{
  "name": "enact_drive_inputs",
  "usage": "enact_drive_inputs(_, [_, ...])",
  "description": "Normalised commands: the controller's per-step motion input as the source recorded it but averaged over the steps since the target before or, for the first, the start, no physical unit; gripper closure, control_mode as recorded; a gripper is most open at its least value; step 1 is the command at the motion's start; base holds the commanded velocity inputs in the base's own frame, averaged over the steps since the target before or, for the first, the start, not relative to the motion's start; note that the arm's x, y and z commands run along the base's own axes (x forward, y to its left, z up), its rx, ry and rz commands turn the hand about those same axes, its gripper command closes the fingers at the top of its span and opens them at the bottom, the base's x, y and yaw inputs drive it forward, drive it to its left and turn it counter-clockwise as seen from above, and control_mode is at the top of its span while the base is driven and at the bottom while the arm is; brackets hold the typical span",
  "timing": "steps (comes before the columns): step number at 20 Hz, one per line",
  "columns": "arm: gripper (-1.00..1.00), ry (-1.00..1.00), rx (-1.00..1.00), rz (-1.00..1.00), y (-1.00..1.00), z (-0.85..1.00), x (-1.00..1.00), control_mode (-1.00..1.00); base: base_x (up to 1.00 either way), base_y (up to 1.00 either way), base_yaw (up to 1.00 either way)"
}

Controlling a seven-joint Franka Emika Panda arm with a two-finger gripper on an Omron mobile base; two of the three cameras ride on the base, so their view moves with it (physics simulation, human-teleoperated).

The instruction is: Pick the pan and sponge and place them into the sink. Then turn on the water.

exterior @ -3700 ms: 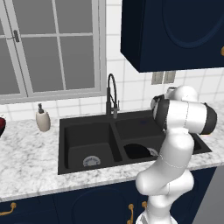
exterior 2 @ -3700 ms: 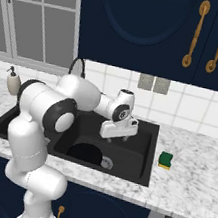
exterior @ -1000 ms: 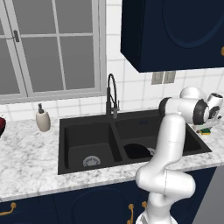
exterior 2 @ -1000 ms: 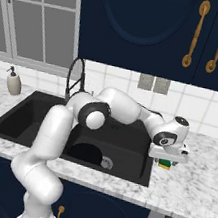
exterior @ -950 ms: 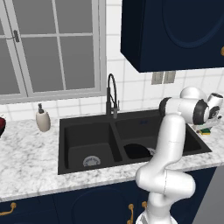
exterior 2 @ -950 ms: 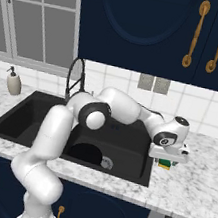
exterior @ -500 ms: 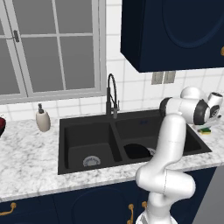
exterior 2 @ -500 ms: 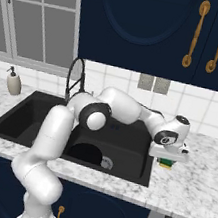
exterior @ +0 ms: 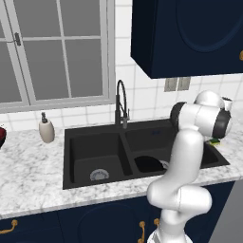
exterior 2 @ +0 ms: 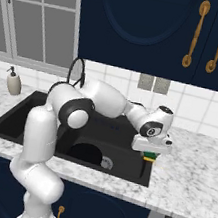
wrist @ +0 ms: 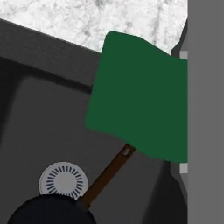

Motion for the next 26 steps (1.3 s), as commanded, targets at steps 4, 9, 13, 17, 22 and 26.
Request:
enact_drive_inputs(4, [1.0, 0.11, -0.1, 0.11, 1.0, 0.05, -0.24, -1.0, 0.0, 0.0, 0.0])
enact_drive_inputs(9, [1.0, 0.08, -0.01, 0.08, 1.0, 0.01, 0.0, -1.0, 0.0, 0.0, 0.0])
enact_drive_inputs(13, [1.0, 0.05, 0.01, 0.01, 0.79, -0.17, 0.17, -1.0, 0.0, 0.0, 0.0])
enact_drive_inputs(17, [1.0, 0.0, 0.13, 0.0, 0.04, -0.63, 0.6, -1.0, 0.0, 0.0, 0.0])
enact_drive_inputs(22, [1.0, 0.0, 0.14, 0.0, 0.0, -0.75, 0.67, -1.0, 0.0, 0.0, 0.0])
enact_drive_inputs(26, [1.0, 0.0, 0.04, -0.02, 0.0, -0.57, 0.78, -1.0, 0.0, 0.0, 0.0])
